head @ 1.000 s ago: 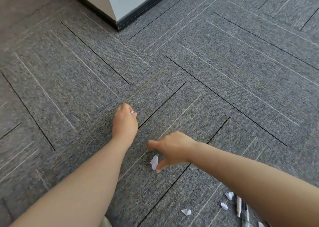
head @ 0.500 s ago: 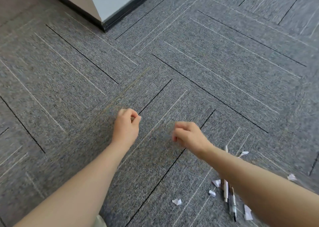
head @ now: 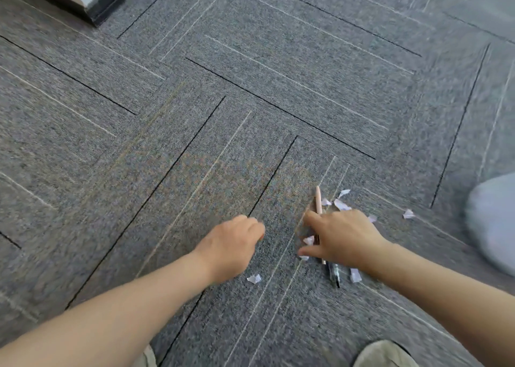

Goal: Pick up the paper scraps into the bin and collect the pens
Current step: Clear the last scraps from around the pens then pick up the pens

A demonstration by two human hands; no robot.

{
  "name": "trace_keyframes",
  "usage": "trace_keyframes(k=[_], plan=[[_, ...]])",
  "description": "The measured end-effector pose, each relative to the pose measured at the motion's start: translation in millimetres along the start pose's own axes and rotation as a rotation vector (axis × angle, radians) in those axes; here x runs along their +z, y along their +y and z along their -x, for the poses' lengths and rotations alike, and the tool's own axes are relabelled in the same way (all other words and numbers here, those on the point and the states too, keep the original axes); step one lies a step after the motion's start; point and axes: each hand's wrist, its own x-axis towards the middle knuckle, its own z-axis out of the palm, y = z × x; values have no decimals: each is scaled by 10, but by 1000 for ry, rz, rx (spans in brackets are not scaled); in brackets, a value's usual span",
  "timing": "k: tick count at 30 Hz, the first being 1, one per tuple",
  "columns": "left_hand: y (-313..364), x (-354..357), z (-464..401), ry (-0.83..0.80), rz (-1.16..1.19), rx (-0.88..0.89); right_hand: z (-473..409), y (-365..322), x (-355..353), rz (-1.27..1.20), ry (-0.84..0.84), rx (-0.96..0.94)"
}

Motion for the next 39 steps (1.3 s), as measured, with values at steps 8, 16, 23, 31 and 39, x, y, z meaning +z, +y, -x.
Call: trace_keyframes(k=[8,16,23,31,39], plan=[[109,69,130,-192,-238,365,71,-222,225,97,0,-66],[95,144,99,-243,-301,409,103,-164,289,-392,129,94],[481,-51,-386,-6,221,-147,271,280,188,-1802,313,484],[820,-133,-1178,70,8,-16,432,541,281,-392,216,355],[818,-62,-1399,-53,-137,-29,284,479,312,-175,228,234]])
